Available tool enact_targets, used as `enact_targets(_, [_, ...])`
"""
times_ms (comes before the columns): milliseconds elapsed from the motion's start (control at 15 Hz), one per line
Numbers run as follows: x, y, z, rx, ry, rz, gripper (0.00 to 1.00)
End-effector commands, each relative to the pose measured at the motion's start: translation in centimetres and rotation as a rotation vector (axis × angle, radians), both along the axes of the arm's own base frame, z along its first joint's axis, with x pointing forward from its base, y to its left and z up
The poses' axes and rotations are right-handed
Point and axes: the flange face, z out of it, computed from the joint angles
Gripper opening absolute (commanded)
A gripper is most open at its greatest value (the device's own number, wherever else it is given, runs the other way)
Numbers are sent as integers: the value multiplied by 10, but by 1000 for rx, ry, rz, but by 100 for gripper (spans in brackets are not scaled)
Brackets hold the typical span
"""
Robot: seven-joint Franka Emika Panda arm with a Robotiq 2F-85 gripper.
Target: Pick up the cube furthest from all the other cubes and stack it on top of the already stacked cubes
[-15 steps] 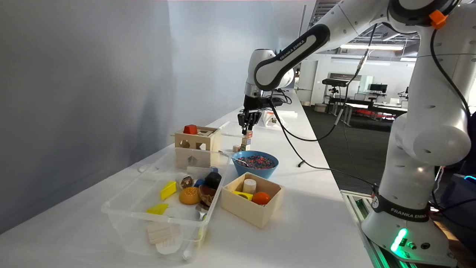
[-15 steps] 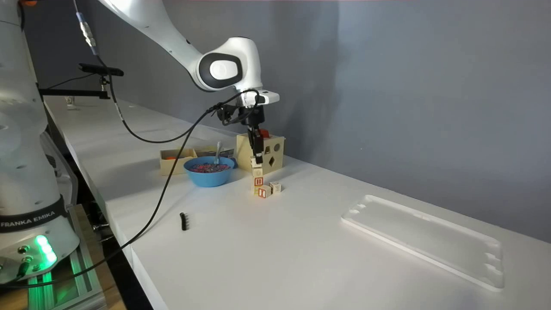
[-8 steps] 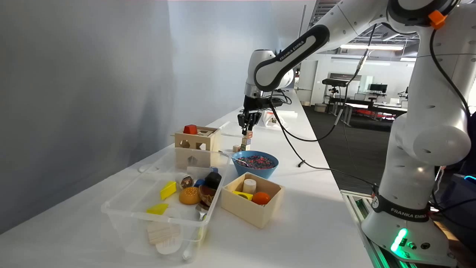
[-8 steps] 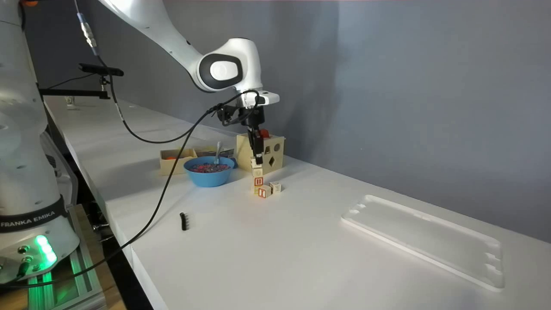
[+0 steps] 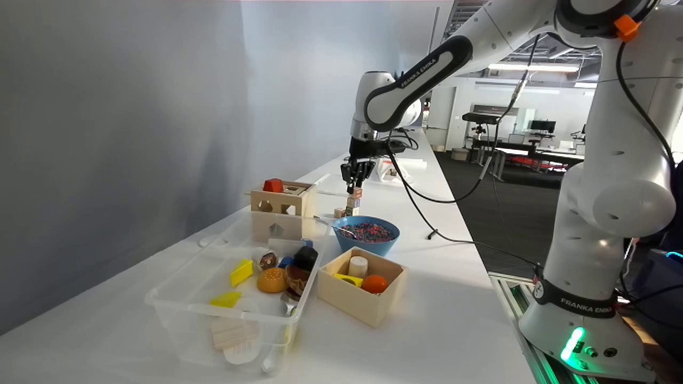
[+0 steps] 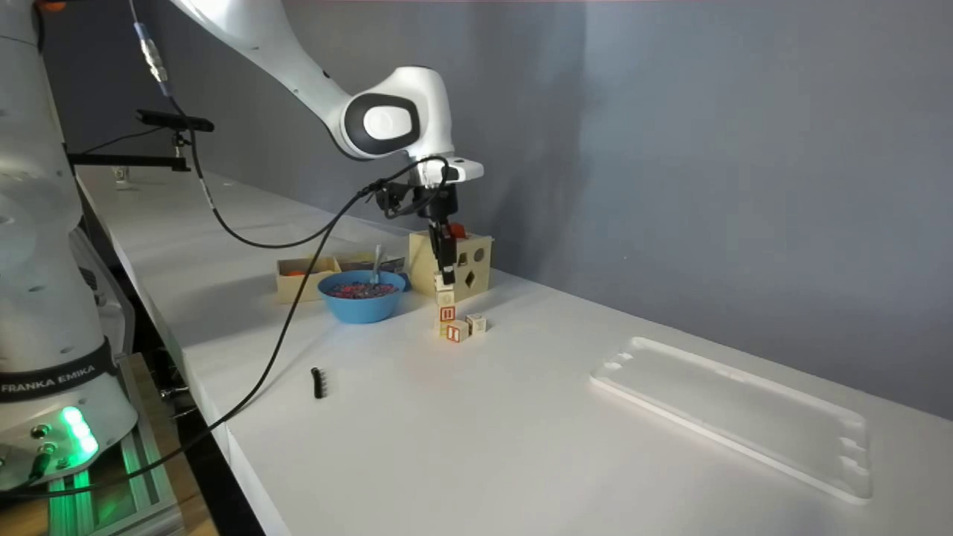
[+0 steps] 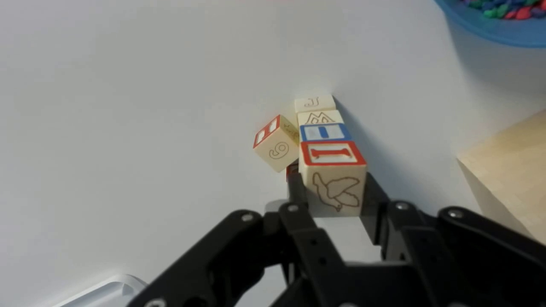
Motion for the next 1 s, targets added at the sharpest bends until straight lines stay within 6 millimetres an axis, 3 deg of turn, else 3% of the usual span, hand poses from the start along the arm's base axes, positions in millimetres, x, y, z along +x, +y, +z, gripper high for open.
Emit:
enact_targets(0, [3,0,-1,-18,-3,-8,9])
enact_targets(267, [4,0,-3,-16,2,-11,12])
enact_targets(333, [3,0,-3,-17,5,-10,59])
enact_targets(467, [3,0,-4,-16,5,-11,66])
enact_targets(733, [2,-1,-2,-12,2,-13,95])
enact_targets(933, [-6,-4,15,-8,-23,-18,100])
